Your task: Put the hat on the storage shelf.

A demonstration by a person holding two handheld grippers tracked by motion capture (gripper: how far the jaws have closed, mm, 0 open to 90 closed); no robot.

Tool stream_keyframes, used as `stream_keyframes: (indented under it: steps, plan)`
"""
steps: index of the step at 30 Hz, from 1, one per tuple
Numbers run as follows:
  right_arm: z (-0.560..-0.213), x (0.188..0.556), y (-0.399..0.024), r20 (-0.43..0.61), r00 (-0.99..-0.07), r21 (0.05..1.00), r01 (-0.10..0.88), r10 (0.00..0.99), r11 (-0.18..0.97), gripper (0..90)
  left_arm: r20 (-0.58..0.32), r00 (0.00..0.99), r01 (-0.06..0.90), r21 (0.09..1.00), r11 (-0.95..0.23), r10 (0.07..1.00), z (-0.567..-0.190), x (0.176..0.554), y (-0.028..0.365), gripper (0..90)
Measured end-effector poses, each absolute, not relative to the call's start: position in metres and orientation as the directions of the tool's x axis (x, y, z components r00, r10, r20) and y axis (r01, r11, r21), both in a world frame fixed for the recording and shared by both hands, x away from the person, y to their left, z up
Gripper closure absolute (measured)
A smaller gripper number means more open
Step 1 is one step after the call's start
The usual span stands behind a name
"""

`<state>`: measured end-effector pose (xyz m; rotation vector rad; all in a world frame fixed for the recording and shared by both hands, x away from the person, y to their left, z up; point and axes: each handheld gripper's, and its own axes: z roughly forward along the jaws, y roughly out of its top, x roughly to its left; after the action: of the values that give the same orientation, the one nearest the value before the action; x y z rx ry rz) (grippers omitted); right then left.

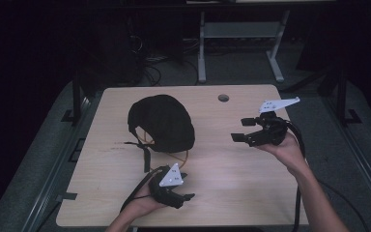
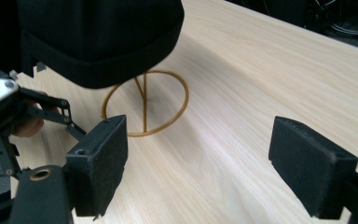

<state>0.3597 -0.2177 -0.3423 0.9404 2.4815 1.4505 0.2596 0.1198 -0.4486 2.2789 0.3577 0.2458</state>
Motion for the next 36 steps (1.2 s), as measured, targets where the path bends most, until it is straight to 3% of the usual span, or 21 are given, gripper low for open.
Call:
stream_keyframes:
  steps: [36]
  plan:
    - [-0.418, 0.308, -0.269, 0.272, -0.737, 0.782, 0.544, 0.618, 0.305, 19.4, 0.043, 0.933, 0.204, 0.754, -0.624, 0.357, -0.449, 0.262, 0.124, 29.5]
